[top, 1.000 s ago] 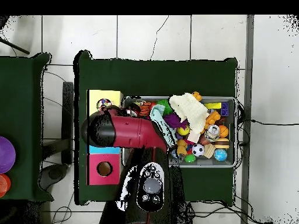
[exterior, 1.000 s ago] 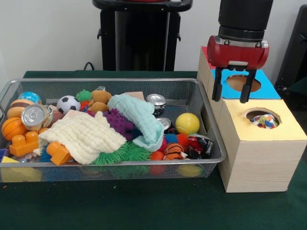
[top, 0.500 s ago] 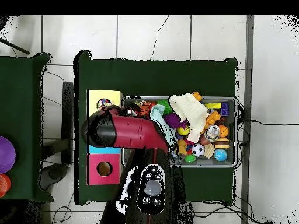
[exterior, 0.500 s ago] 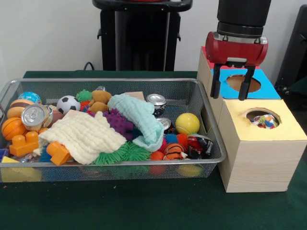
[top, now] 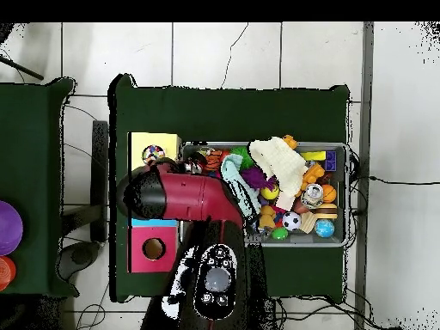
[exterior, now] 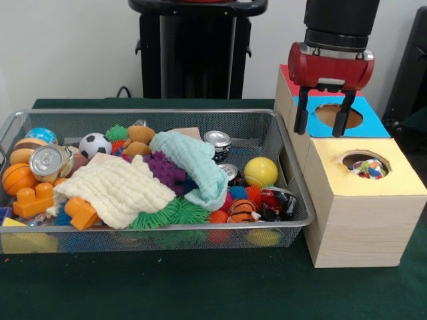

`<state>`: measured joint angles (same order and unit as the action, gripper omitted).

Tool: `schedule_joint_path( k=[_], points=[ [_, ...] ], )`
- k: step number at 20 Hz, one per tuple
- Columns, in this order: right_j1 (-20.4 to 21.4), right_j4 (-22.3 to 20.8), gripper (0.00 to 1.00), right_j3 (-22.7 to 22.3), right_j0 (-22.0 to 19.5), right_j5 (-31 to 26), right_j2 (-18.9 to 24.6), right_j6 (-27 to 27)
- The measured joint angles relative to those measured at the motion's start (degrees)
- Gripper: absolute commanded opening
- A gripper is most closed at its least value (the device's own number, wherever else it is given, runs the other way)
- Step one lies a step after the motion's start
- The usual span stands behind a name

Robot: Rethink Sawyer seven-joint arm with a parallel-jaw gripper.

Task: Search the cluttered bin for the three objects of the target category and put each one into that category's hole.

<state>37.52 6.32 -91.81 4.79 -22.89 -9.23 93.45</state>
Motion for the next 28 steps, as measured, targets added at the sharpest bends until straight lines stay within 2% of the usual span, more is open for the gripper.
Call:
schedule_joint_path(
  k=[15, 16, 28],
  points=[
    [-2.0, 0.0, 1.00, 0.6, 2.2, 0.0, -1.4, 0.0],
    [-2.4, 0.0, 0.00, 1.0, 2.2, 0.0, -1.6, 0.0],
    [-4.1, 0.0, 0.00, 2.3, 2.9, 0.0, -2.8, 0.0]
  ],
)
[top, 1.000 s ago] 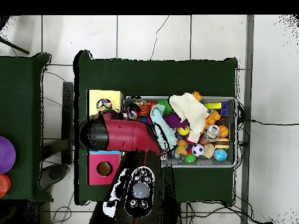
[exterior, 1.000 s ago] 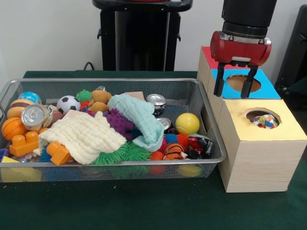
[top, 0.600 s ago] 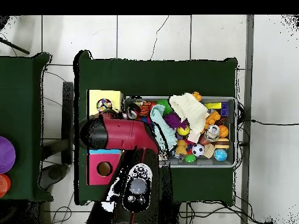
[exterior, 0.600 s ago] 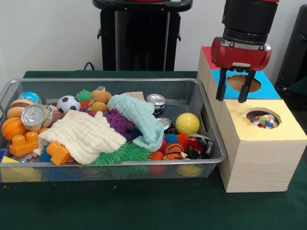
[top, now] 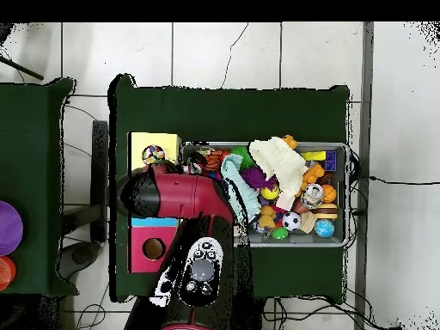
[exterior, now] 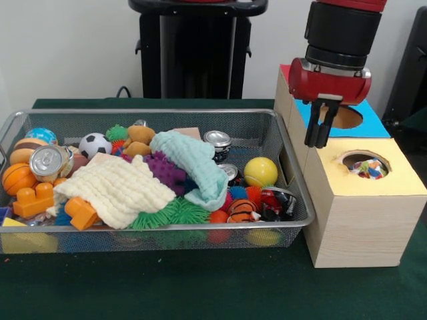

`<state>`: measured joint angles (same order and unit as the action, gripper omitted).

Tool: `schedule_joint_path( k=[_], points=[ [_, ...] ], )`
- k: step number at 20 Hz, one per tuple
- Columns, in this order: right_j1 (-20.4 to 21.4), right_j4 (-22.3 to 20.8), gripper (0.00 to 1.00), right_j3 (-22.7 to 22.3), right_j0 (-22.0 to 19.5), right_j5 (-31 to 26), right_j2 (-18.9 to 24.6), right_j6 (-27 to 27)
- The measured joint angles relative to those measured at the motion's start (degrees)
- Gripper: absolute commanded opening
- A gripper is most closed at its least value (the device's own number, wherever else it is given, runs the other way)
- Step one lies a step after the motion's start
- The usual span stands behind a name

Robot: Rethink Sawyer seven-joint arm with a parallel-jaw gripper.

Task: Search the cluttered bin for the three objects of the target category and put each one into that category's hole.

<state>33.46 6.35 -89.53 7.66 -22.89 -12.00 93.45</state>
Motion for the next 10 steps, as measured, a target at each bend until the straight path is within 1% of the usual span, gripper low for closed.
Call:
schedule_joint_path(
  k=[10],
  points=[
    [-1.4, 1.6, 0.00, 3.2, 3.6, -1.9, -1.2, 0.0]
  ],
)
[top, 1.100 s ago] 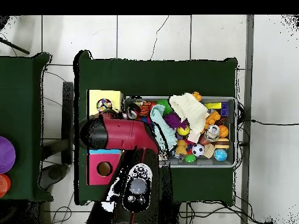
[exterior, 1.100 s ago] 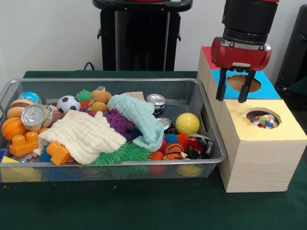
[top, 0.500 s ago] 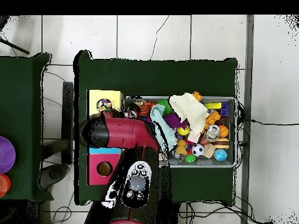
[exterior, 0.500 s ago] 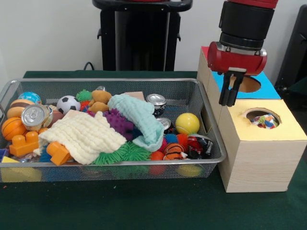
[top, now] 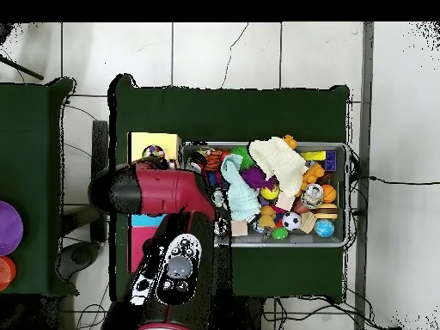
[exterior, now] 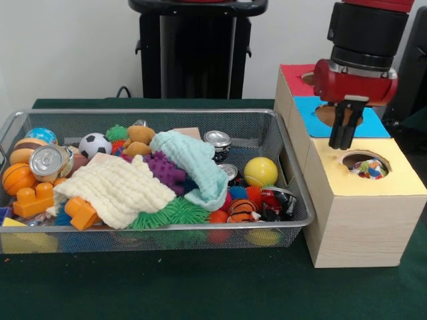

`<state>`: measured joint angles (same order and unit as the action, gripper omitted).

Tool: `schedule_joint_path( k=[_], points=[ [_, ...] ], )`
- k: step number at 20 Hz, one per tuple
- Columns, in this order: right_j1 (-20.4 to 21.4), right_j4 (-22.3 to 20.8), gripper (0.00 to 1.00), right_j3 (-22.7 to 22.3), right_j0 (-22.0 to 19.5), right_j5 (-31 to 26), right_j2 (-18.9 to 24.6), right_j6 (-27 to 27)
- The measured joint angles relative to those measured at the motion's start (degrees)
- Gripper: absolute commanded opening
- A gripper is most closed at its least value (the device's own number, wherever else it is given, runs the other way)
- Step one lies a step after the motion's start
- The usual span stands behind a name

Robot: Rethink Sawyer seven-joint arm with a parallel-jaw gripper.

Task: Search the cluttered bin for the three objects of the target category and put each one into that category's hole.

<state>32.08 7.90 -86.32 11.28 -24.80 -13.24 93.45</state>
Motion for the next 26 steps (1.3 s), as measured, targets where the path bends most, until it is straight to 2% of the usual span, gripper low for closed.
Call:
schedule_joint_path(
  k=[7, 12, 26],
  points=[
    [-0.8, 2.2, 0.00, 2.1, 2.2, -1.1, -0.4, 0.0],
    [-2.0, 3.4, 0.00, 3.5, 2.2, -1.1, -0.4, 0.0],
    [-5.3, 6.0, 0.00, 3.5, 2.2, -1.0, -0.4, 0.0]
  ],
)
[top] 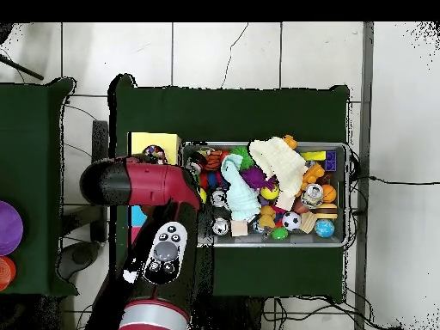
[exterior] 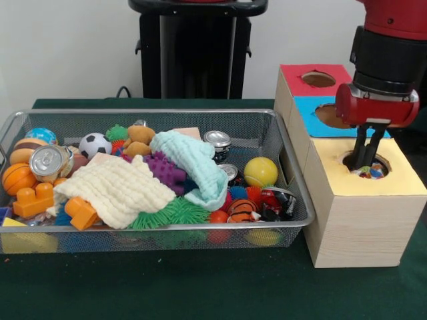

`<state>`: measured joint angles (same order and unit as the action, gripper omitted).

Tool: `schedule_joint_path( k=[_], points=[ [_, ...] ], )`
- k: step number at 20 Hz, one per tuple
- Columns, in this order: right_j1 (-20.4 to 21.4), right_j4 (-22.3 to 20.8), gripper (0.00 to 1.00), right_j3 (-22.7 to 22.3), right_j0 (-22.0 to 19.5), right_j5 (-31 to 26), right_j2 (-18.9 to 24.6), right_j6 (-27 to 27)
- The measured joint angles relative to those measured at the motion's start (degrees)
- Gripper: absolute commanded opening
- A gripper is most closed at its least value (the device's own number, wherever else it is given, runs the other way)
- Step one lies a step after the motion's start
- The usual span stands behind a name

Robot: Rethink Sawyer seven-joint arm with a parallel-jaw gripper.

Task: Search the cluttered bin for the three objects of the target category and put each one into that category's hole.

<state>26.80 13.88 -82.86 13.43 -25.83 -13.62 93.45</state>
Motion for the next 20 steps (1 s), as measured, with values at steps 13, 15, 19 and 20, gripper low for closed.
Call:
schedule_joint_path(
  k=[13, 15, 19, 20],
  points=[
    [-2.0, 0.2, 0.00, -0.5, 0.0, 4.1, 0.0, 0.0],
    [-2.6, 0.3, 0.00, -0.5, -0.1, 4.9, 0.0, 0.0],
    [-3.2, 0.5, 0.00, -0.4, -0.3, 5.9, 0.1, 0.0],
    [-3.3, 0.5, 0.00, -0.4, -0.3, 6.1, 0.1, 0.0]
  ],
)
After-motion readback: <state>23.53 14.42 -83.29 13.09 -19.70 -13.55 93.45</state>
